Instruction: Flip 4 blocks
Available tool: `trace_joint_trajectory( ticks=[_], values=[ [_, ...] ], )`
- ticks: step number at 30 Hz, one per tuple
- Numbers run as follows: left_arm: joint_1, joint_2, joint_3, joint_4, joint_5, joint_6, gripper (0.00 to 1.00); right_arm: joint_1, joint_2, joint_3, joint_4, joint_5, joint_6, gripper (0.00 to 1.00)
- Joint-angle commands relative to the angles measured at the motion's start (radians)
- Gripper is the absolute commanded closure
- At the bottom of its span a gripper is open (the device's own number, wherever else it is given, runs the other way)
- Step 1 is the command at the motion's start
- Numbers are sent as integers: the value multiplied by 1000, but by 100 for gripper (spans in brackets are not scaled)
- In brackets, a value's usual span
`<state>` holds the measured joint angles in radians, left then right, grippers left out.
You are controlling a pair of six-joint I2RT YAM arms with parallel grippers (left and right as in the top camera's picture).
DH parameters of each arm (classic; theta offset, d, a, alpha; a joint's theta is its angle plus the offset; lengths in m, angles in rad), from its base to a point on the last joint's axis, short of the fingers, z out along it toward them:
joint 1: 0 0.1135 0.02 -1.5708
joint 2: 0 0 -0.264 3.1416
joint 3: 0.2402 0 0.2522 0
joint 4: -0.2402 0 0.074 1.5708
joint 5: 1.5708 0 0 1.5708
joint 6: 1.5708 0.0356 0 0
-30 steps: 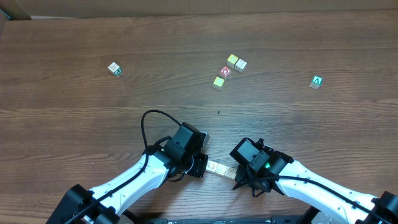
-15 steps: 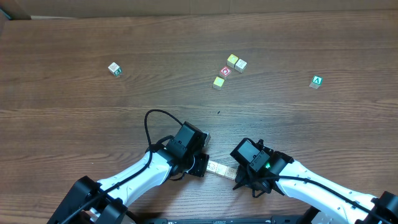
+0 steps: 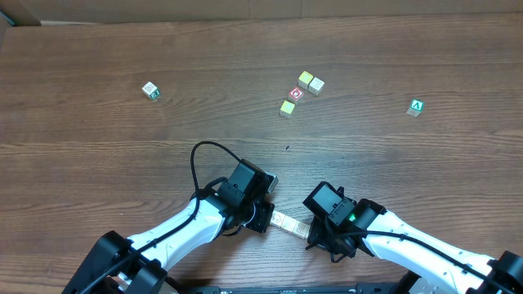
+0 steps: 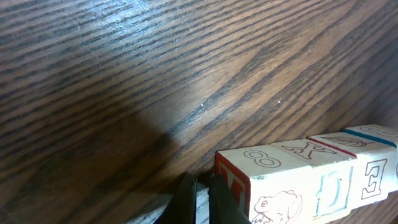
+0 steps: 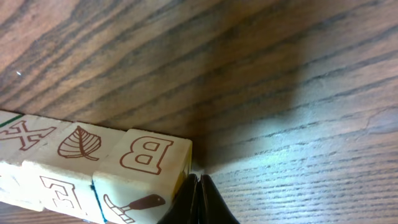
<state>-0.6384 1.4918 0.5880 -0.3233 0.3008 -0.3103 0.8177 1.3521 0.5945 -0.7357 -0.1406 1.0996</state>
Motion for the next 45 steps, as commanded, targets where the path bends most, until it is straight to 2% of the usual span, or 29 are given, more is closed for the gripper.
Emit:
trace_joint_trajectory(
  ticks=[1, 23, 45],
  values=[
    [-2, 20, -2, -5, 32, 28, 96, -2, -3, 4, 30, -71, 5, 96],
    [-2, 20, -2, 45, 29, 63, 96, 0, -3, 4, 59, -143, 39, 96],
    [-2, 20, -2, 88, -45, 98, 96, 0, -2, 4, 57, -161, 74, 96]
  ],
)
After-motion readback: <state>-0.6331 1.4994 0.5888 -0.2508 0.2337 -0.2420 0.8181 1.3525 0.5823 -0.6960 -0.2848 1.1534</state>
